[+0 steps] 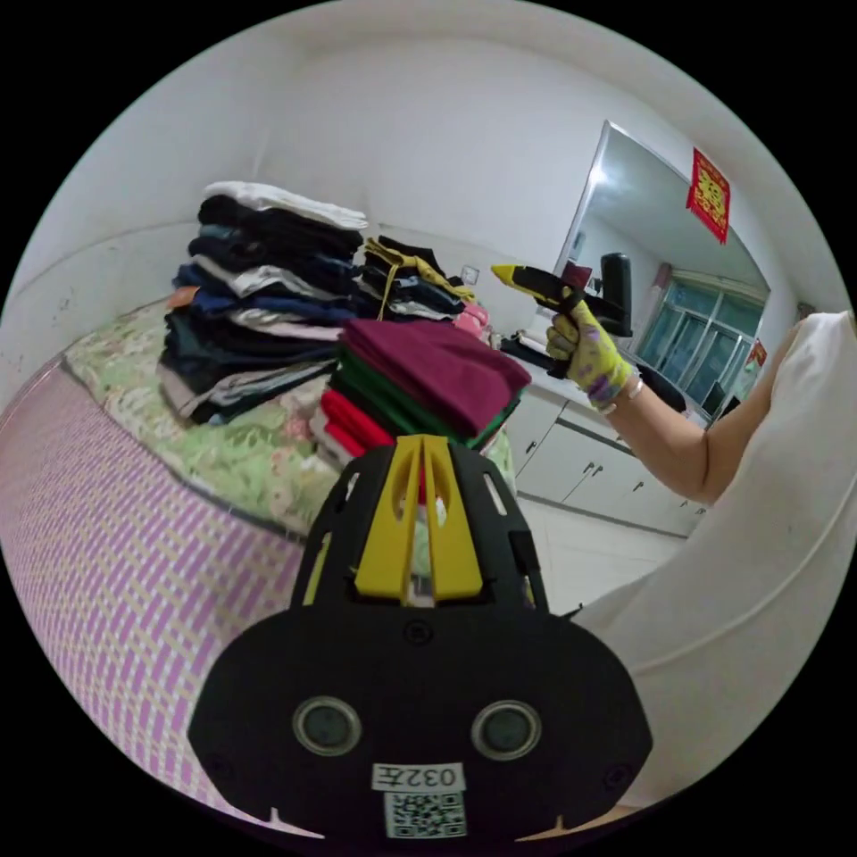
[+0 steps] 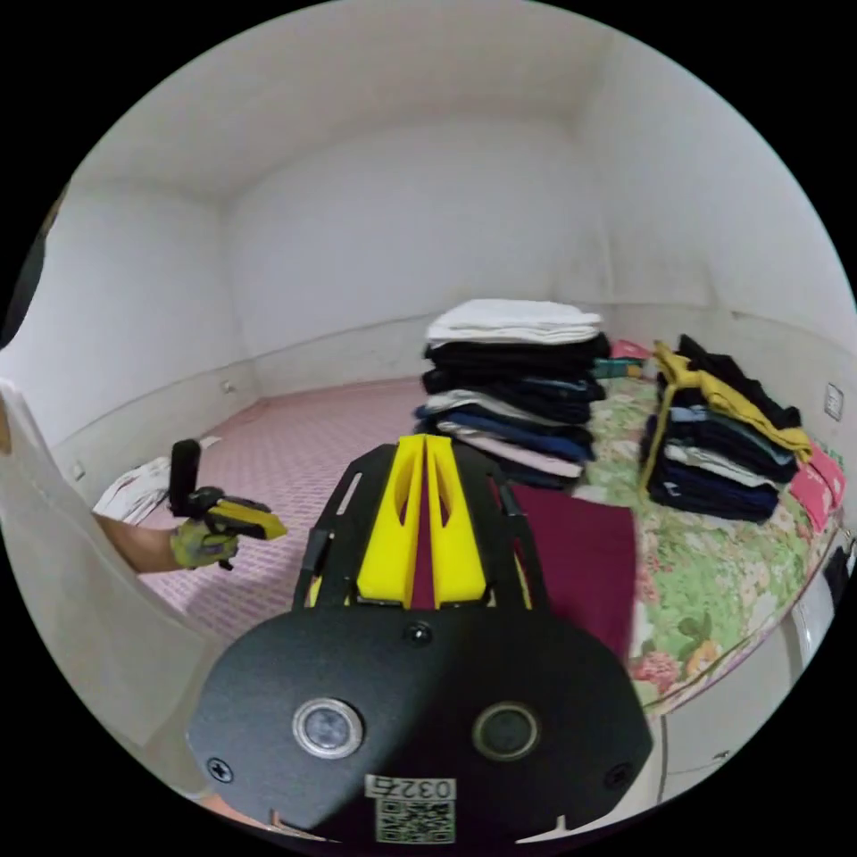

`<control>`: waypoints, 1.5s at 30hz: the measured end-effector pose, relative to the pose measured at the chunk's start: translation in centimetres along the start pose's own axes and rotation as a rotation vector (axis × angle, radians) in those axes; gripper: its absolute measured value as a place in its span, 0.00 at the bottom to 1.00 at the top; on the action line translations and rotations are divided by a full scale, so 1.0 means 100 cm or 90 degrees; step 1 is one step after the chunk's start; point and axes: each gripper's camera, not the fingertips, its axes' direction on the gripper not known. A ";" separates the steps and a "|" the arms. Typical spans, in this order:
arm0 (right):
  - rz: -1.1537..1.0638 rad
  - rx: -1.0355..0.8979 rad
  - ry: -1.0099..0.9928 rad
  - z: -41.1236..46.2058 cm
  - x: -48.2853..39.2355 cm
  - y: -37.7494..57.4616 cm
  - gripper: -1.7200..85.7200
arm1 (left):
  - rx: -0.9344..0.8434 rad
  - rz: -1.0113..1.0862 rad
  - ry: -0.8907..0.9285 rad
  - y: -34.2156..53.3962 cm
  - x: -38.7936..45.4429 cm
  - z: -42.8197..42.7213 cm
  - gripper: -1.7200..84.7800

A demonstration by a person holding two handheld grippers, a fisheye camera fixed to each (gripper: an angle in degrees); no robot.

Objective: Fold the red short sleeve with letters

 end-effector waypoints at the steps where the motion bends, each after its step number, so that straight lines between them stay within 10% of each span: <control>1: -0.017 -0.031 -0.056 0.027 -0.031 0.007 0.01 | -0.004 -0.032 -0.009 0.032 -0.007 -0.017 0.01; 7: -0.014 -0.288 -0.409 0.193 -0.203 0.056 0.01 | 0.016 -0.239 -0.065 0.222 -0.015 -0.119 0.01; 18: -0.175 -0.667 -0.607 0.391 -0.460 0.082 0.01 | 0.050 -0.672 -0.195 0.558 0.033 -0.240 0.01; 26: -0.262 -0.765 -0.693 0.462 -0.547 0.084 0.01 | 0.423 -1.142 -0.143 0.787 0.158 -0.217 0.01; 35: -0.279 -0.804 -0.878 0.550 -0.565 0.078 0.01 | 0.750 -1.379 -0.163 0.832 0.302 -0.115 0.01; 45: -0.225 -0.776 -0.972 0.659 -0.636 0.080 0.01 | 0.740 -1.374 -0.225 0.834 0.337 -0.088 0.01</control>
